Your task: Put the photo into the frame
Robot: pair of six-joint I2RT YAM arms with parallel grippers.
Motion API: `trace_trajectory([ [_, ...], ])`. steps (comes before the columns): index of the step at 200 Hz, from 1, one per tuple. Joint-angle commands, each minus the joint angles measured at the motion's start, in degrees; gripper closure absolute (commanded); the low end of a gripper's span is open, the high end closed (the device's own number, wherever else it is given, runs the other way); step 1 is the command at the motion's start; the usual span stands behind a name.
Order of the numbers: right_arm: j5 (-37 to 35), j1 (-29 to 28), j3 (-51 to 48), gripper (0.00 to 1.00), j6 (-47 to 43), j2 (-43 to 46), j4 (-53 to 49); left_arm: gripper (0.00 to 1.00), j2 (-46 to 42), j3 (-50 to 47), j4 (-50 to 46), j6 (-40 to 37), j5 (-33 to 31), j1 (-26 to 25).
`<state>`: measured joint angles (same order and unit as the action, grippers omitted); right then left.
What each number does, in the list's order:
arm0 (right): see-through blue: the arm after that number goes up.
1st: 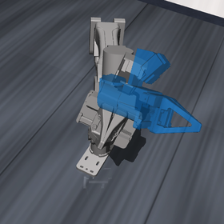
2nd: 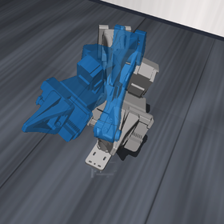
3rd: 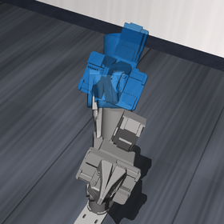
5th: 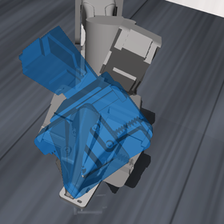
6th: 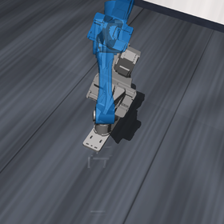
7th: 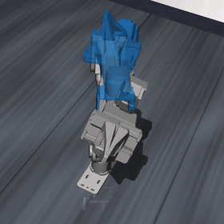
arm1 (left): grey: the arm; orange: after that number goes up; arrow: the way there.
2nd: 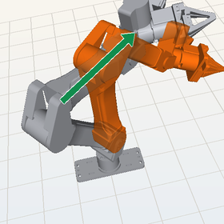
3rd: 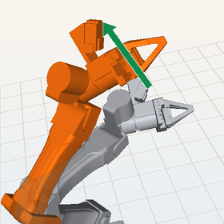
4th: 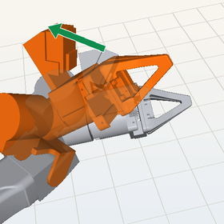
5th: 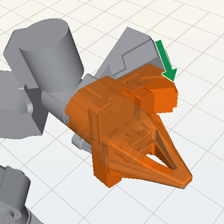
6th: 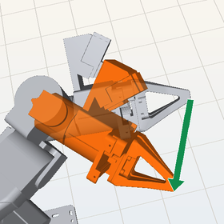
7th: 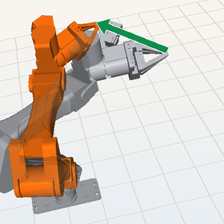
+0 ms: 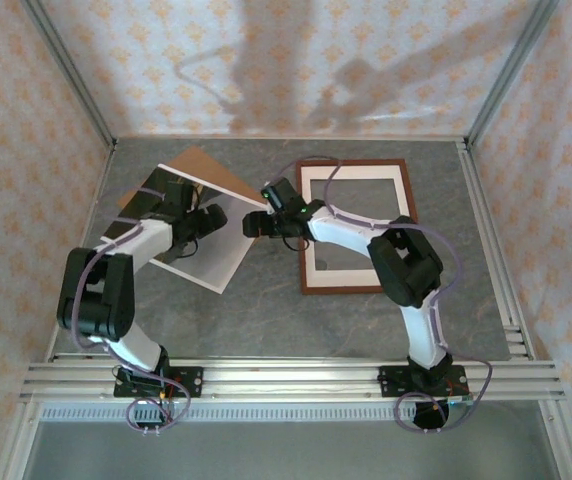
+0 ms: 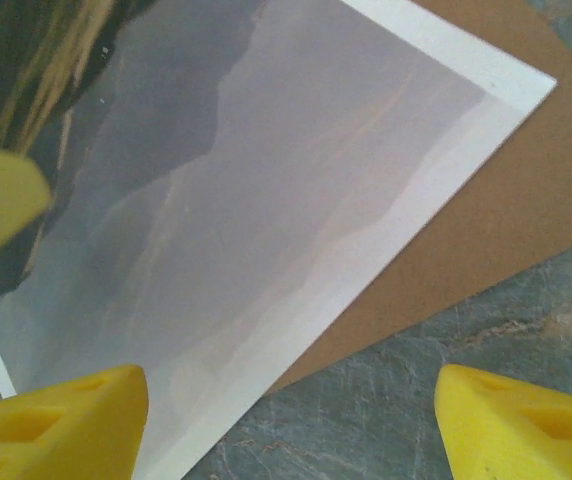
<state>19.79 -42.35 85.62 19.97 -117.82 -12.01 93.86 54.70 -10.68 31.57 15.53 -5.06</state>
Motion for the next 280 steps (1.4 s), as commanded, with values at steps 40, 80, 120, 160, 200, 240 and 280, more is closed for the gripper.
trace_trajectory([
  [40,-12.9,2.3,-11.6,0.25,1.4,10.9,-0.3,0.08,14.2,11.3,5.0,-0.6,5.9,-7.4],
  [80,-21.1,4.9,-18.7,0.23,0.8,19.0,-1.8,0.09,14.1,8.0,6.1,-0.6,7.9,-10.8],
  [120,-25.1,6.0,-19.2,0.23,-1.6,22.5,-5.0,0.10,7.0,-3.5,8.2,1.0,9.9,-12.3],
  [160,-23.3,6.0,-19.4,0.23,-1.3,23.2,-5.1,0.10,-7.5,-13.2,3.7,1.0,8.1,-12.6],
  [200,-12.9,3.5,-16.0,0.23,-3.0,18.9,-1.2,0.09,-19.5,-12.8,-4.6,-2.3,-3.4,-9.9],
  [240,-7.7,-1.1,-3.3,0.23,-4.6,7.9,-5.0,0.08,-20.5,-12.7,-2.2,2.8,-6.6,2.0],
  [280,-4.8,-2.7,6.9,0.25,-3.3,-1.7,-9.8,0.06,-16.2,-11.0,0.3,4.6,-11.1,9.2],
])
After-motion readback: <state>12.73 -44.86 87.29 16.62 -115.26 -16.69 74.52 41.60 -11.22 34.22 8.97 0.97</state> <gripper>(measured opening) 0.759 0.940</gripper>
